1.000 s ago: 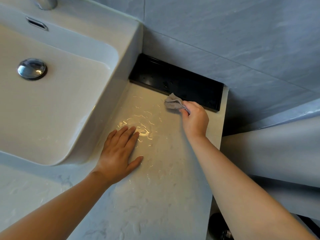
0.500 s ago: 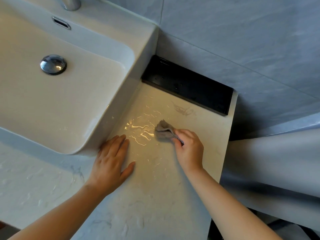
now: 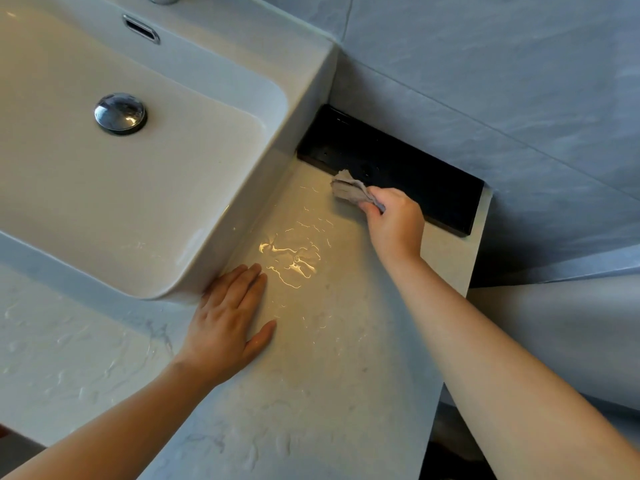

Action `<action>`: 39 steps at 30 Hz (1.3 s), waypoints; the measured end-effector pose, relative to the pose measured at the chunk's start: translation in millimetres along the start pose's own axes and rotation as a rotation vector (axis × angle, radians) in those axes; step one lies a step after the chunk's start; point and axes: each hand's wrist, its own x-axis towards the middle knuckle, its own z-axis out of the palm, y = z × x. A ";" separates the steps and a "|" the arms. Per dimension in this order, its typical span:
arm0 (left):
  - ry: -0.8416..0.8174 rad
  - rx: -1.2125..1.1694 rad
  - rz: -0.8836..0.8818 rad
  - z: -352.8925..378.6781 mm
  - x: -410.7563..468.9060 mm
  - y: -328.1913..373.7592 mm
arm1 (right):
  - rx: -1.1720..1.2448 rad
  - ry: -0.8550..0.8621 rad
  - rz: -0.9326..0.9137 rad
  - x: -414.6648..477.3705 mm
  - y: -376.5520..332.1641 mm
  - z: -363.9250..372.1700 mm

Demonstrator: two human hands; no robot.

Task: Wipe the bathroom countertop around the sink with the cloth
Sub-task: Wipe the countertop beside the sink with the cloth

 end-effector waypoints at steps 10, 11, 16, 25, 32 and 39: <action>-0.018 0.001 -0.015 1.5 0.4 0.7 | 0.046 0.006 -0.020 -8.5 0.6 25.8; -0.021 -0.003 -0.018 1.4 0.1 0.6 | 0.065 -0.007 -0.042 -13.7 -0.5 25.2; -0.011 -0.039 -0.022 1.3 -0.2 1.0 | 0.111 -0.027 -0.075 -50.0 -6.7 26.0; -0.028 -0.071 -0.048 -10.9 -25.9 0.2 | 0.213 -0.174 -0.051 -104.8 -23.5 18.4; -0.067 -0.032 -0.059 -10.5 -50.0 -12.8 | 0.205 -0.109 -0.058 -59.8 -33.4 -8.0; -0.019 -0.027 -0.042 -8.7 -48.6 -13.8 | 0.074 -0.043 -0.040 16.6 -31.3 32.8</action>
